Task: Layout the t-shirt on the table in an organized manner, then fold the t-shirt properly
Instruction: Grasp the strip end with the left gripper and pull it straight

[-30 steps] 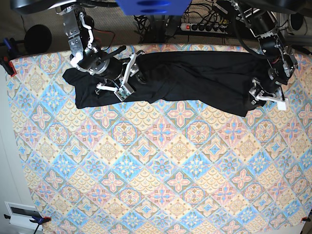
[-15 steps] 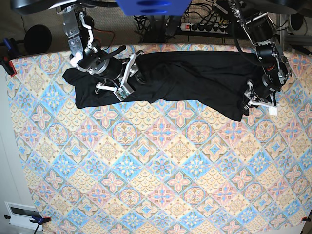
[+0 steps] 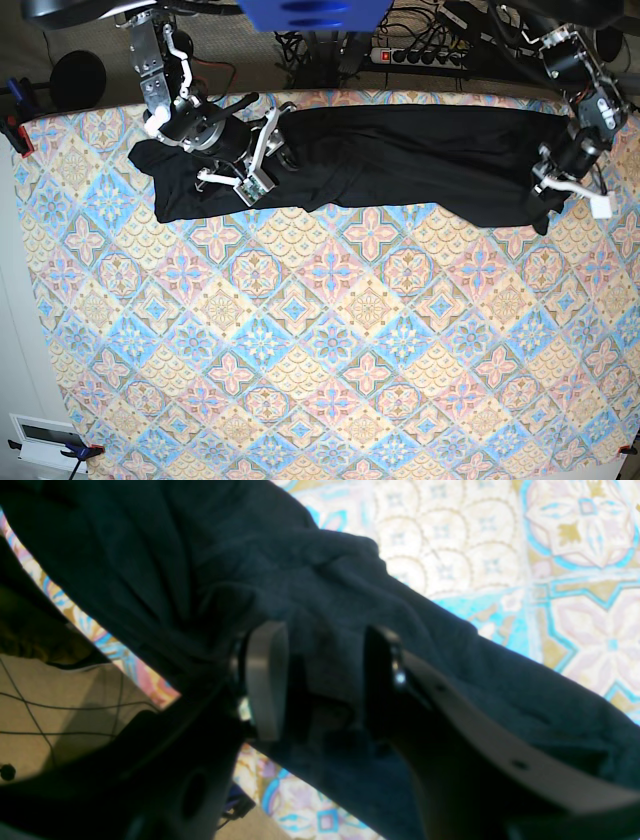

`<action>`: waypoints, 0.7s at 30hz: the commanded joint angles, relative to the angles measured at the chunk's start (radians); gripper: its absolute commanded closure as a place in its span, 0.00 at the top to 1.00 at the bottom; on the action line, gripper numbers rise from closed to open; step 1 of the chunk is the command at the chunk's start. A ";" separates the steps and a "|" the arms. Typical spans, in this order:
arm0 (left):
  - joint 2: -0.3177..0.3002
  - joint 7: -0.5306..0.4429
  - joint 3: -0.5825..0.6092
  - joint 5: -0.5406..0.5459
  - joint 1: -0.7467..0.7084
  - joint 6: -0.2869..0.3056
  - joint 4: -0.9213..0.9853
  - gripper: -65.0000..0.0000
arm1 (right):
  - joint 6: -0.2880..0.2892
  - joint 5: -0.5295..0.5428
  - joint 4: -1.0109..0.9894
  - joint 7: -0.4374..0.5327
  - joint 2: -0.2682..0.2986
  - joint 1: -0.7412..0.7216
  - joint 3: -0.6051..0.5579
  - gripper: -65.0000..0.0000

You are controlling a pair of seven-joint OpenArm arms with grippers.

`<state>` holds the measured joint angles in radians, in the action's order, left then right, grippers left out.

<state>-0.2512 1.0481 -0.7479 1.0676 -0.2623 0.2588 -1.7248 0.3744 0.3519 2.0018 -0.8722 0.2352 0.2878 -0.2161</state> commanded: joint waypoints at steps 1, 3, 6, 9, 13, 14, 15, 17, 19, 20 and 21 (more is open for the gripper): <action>-0.017 -0.012 -0.026 0.029 -0.019 0.009 -0.030 0.00 | 0.005 0.016 0.018 0.021 0.003 -0.006 0.002 0.36; -0.017 -0.012 -0.075 0.029 -0.047 0.009 -0.039 0.00 | 0.005 0.016 0.018 0.021 0.003 -0.006 0.002 0.36; -0.018 -0.007 -0.117 0.024 -0.061 0.009 -0.017 0.00 | 0.005 0.016 0.018 0.021 0.003 -0.006 0.002 0.36; -0.052 -0.015 -0.117 0.023 -0.096 0.007 0.035 0.00 | 0.005 0.016 0.018 0.021 0.003 -0.005 0.001 0.36; -0.060 -0.012 -0.114 -0.013 -0.094 0.007 0.095 0.00 | 0.005 0.016 0.018 0.021 0.003 -0.005 0.001 0.36; -0.060 -0.007 -0.112 -0.025 -0.094 0.007 0.096 0.00 | 0.005 0.016 0.018 0.021 0.003 -0.005 0.001 0.36; -0.060 -0.006 -0.112 -0.037 -0.094 0.006 0.096 0.00 | 0.005 0.016 0.018 0.021 0.003 -0.005 0.001 0.36; -0.063 -0.006 -0.112 -0.054 -0.096 0.006 0.096 0.03 | 0.005 0.016 0.018 0.021 0.003 -0.005 0.001 0.36; -0.078 -0.006 -0.114 -0.054 -0.101 0.006 0.096 0.10 | 0.005 0.016 0.018 0.021 0.003 -0.005 0.001 0.36; -0.084 -0.006 -0.115 -0.051 -0.102 0.006 0.096 0.15 | 0.005 0.016 0.018 0.021 0.003 -0.005 0.001 0.36; -0.089 -0.006 -0.115 -0.051 -0.102 0.006 0.095 0.20 | 0.005 0.016 0.018 0.021 0.003 -0.005 0.001 0.36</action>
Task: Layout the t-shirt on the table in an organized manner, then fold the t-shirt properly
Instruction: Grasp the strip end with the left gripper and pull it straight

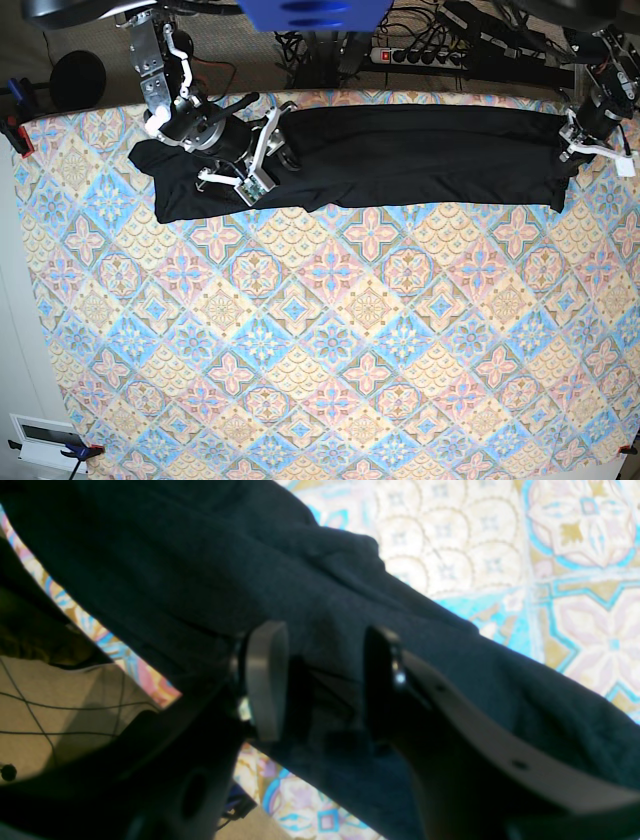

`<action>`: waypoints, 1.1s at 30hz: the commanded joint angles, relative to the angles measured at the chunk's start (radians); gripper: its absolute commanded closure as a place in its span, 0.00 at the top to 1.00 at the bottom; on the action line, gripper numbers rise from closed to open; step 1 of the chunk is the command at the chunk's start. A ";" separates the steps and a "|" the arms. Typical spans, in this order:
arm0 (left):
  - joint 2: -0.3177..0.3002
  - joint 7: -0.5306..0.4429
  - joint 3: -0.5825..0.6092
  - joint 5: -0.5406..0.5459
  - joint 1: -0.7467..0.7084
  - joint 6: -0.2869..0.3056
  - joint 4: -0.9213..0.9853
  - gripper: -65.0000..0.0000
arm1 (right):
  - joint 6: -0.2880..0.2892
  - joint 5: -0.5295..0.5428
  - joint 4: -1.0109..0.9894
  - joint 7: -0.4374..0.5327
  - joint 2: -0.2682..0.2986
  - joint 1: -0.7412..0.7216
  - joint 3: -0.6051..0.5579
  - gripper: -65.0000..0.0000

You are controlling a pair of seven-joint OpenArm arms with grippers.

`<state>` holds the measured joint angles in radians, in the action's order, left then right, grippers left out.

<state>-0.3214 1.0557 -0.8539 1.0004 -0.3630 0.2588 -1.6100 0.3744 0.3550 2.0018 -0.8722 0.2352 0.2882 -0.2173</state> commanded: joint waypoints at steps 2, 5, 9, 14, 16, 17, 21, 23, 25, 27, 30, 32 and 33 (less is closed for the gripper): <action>-0.046 -0.013 -0.012 0.015 -0.001 0.004 -0.016 0.32 | 0.005 0.013 0.018 0.021 0.003 -0.005 0.002 0.36; -0.075 -0.013 -0.012 0.015 0.002 0.006 -0.014 0.45 | 0.005 0.013 0.018 0.021 0.003 -0.005 0.002 0.36; -0.121 -0.019 -0.006 0.008 0.006 0.006 0.001 0.55 | 0.005 0.013 0.018 0.021 0.003 -0.005 0.002 0.36; -0.242 -0.015 0.112 0.007 0.043 0.006 0.138 0.55 | 0.005 0.013 0.018 0.021 0.003 -0.005 0.002 0.36; -0.293 -0.022 0.170 0.007 0.046 0.006 0.185 0.55 | 0.005 0.013 0.018 0.021 0.003 -0.005 0.002 0.36; -0.308 -0.022 0.184 0.007 0.048 0.006 0.202 0.55 | 0.005 0.013 0.018 0.021 0.003 -0.007 0.002 0.36; -0.335 -0.022 0.259 -0.028 0.052 0.006 0.215 0.55 | 0.005 0.013 0.018 0.021 0.003 -0.007 0.002 0.36; -0.331 -0.015 0.272 -0.082 0.069 0.006 0.215 0.55 | 0.005 0.013 0.018 0.021 0.003 -0.010 0.002 0.36; -0.328 -0.016 0.272 -0.127 0.071 0.006 0.215 0.55 | 0.005 0.013 0.018 0.021 0.003 -0.011 0.002 0.36; -0.321 -0.019 0.273 -0.156 0.071 0.006 0.219 0.55 | 0.005 0.013 0.018 0.021 0.003 -0.011 0.002 0.36; -0.289 -0.018 0.293 -0.202 0.075 0.007 0.219 0.55 | 0.005 0.013 0.018 0.021 0.003 -0.011 0.002 0.36; -0.289 -0.021 0.356 -0.220 0.075 0.007 0.219 0.55 | 0.005 0.013 0.018 0.021 0.003 -0.014 0.002 0.36; -0.289 -0.021 0.388 -0.225 0.077 0.007 0.219 0.55 | 0.005 0.013 0.018 0.021 0.002 -0.014 0.002 0.36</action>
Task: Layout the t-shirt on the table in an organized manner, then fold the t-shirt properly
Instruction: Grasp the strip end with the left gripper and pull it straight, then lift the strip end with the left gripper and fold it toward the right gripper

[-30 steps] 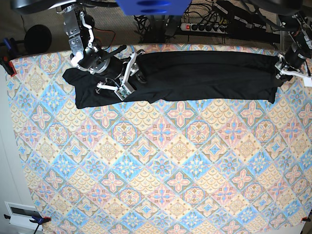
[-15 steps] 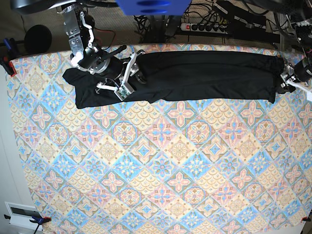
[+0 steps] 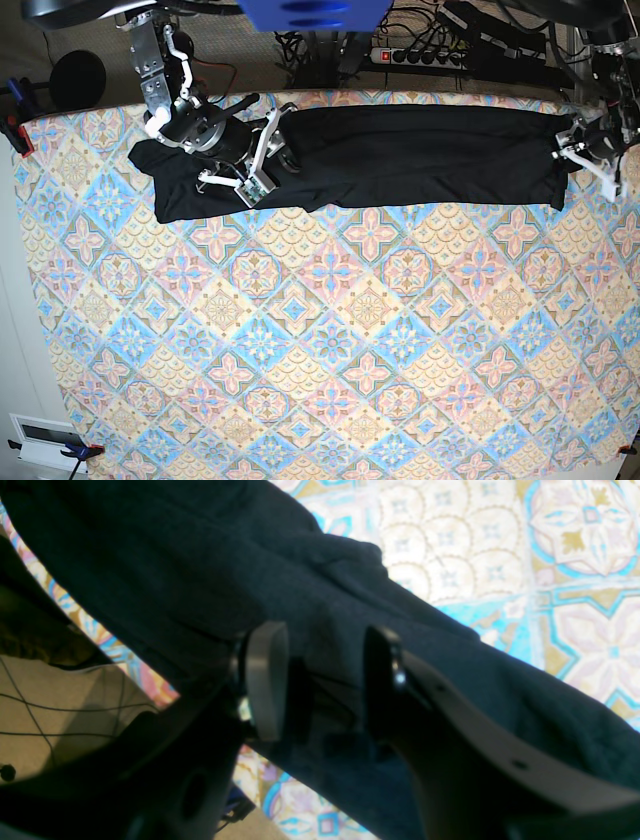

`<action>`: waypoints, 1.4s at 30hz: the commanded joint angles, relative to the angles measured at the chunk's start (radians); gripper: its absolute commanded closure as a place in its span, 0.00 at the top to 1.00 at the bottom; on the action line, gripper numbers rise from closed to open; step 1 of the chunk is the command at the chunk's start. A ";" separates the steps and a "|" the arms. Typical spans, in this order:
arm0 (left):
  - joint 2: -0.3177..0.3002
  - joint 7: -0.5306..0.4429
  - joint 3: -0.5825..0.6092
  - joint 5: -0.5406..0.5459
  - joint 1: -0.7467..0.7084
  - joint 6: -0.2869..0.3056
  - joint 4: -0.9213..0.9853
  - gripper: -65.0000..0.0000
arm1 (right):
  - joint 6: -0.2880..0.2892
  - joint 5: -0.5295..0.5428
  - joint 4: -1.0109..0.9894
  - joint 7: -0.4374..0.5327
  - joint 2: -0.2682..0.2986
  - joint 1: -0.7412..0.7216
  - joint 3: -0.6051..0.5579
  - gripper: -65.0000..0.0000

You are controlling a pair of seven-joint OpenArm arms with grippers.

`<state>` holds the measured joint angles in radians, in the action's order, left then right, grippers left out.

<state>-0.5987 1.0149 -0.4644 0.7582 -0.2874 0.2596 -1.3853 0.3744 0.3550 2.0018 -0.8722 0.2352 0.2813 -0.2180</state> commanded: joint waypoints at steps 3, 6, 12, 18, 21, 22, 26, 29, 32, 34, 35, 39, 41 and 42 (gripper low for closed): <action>-0.010 0.018 0.060 0.024 0.001 0.007 -0.006 0.54 | 0.005 0.013 0.018 0.021 0.002 -0.007 0.002 0.36; 0.012 0.018 0.079 0.024 0.001 0.007 -0.006 0.45 | 0.005 0.013 0.018 0.021 0.002 -0.001 0.002 0.36; 0.018 -0.020 0.023 0.063 0.014 0.023 -0.007 0.00 | 0.005 0.013 0.018 0.021 0.002 -0.001 0.002 0.36; 0.013 -0.031 -0.145 0.065 0.029 0.023 -0.006 0.00 | 0.005 0.013 0.018 0.021 0.002 -0.001 0.002 0.36; 0.009 -0.031 -0.213 0.037 0.064 0.023 0.005 0.00 | 0.005 0.013 0.018 0.021 0.002 -0.004 0.002 0.36; 0.004 -0.031 -0.239 0.011 0.069 0.023 0.016 0.00 | 0.005 0.013 0.018 0.021 0.002 -0.004 0.002 0.36; -0.036 -0.031 -0.259 -0.029 0.132 0.025 0.068 0.00 | 0.005 0.013 0.018 0.023 0.002 -0.006 0.006 0.36; -0.079 -0.031 -0.259 -0.022 0.138 0.027 0.065 0.00 | 0.005 0.013 0.018 0.029 0.003 -0.004 0.012 0.36; -0.082 -0.018 -0.259 0.016 0.124 0.027 -0.029 0.00 | 0.005 0.013 0.018 0.051 0.003 -0.001 0.012 0.36; -0.076 0.020 -0.259 0.060 0.078 0.027 -0.141 0.00 | 0.005 0.013 0.018 0.051 0.003 -0.003 0.013 0.36; -0.071 0.041 -0.259 0.090 0.057 0.027 -0.207 0.00 | 0.005 0.013 0.018 0.052 0.003 -0.003 0.013 0.36; 0.001 0.112 -0.259 0.162 -0.003 0.027 -0.400 0.00 | 0.005 0.013 0.018 0.052 0.006 -0.007 0.013 0.36; 0.044 0.144 -0.259 0.166 -0.019 0.027 -0.469 0.00 | 0.005 0.013 0.017 0.052 0.006 -0.009 0.018 0.36; 0.064 0.158 -0.259 0.166 -0.020 0.027 -0.497 0.00 | 0.005 0.013 0.017 0.052 0.006 -0.009 0.027 0.36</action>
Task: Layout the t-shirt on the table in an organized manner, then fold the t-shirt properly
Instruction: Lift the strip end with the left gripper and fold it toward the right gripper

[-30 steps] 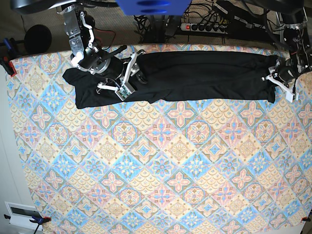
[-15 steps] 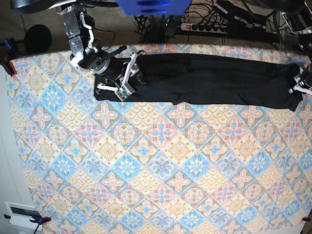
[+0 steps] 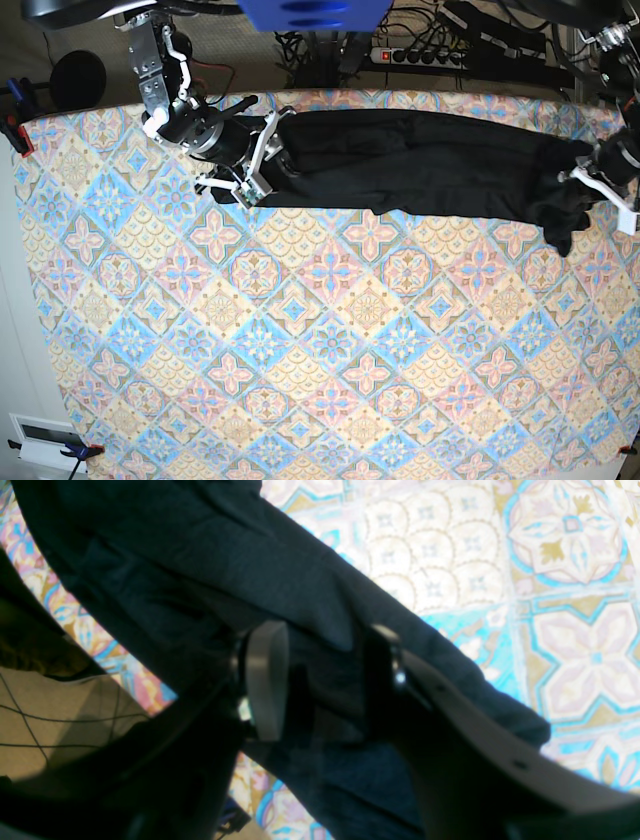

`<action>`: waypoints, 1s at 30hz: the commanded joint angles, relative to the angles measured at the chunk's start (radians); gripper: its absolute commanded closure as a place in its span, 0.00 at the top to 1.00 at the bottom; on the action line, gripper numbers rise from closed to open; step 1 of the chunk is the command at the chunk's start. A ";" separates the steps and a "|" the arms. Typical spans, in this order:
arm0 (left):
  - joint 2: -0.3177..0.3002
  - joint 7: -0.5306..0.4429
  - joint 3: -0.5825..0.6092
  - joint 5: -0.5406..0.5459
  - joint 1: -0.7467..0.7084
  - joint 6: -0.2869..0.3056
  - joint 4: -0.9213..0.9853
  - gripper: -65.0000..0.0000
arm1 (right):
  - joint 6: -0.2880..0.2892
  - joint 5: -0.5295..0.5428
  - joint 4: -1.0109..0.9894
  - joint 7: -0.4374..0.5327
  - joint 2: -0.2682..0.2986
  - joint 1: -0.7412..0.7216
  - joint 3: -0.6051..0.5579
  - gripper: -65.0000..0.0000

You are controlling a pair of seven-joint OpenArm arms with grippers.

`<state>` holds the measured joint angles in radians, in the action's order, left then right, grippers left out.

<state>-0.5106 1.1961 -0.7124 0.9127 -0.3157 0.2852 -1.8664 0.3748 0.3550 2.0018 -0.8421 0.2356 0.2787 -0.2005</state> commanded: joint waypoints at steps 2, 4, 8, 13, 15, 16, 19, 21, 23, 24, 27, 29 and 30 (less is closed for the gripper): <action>0.017 0.003 -0.005 0.012 0.006 0.001 -0.054 0.00 | 0.005 0.013 0.017 0.022 0.006 -0.006 0.026 0.36; 0.063 0.026 -0.003 0.013 0.006 0.001 -0.077 0.00 | 0.005 0.013 0.017 0.022 0.006 -0.006 0.034 0.36; 0.131 0.032 0.001 0.001 0.008 0.001 -0.077 0.00 | 0.005 0.014 0.017 0.022 0.006 -0.006 0.043 0.36; 0.160 0.003 0.124 0.001 0.010 -0.004 -0.075 0.00 | 0.005 0.014 0.017 0.022 0.008 -0.006 0.043 0.36; 0.180 -0.031 0.156 -0.004 0.010 -0.004 -0.068 0.00 | 0.005 0.014 0.017 0.022 0.008 -0.006 0.043 0.36; 0.185 -0.038 0.173 -0.011 0.010 -0.004 -0.058 0.00 | 0.005 0.014 0.017 0.022 0.008 -0.006 0.043 0.36; 0.217 -0.040 0.236 -0.050 0.036 -0.004 -0.022 0.00 | 0.005 0.014 0.017 0.022 0.008 -0.006 0.043 0.36; 0.243 -0.042 0.261 -0.080 0.037 -0.004 -0.003 0.00 | 0.005 0.014 0.017 0.022 0.008 -0.005 0.043 0.36; 0.264 -0.042 0.276 -0.099 0.037 -0.004 0.006 0.00 | 0.005 0.014 0.017 0.022 0.008 -0.003 0.043 0.36; 0.272 -0.042 0.287 -0.106 0.037 -0.004 0.011 0.00 | 0.005 0.014 0.017 0.022 0.008 -0.003 0.043 0.36; 0.278 -0.042 0.336 -0.128 0.039 -0.004 0.011 0.00 | 0.005 0.014 0.018 0.022 0.008 -0.002 0.043 0.36; 0.272 -0.042 0.374 -0.134 0.039 -0.004 0.011 0.01 | 0.005 0.014 0.018 0.022 0.008 0.000 0.043 0.36; 0.270 -0.040 0.382 -0.129 0.039 -0.004 0.007 0.03 | 0.005 0.014 0.018 0.022 0.008 0.000 0.043 0.37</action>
<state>-0.2291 1.1675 -0.3241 0.7612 -0.2829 0.2787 -1.8389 0.3744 0.3553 2.0018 -0.8421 0.2382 0.2852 -0.1600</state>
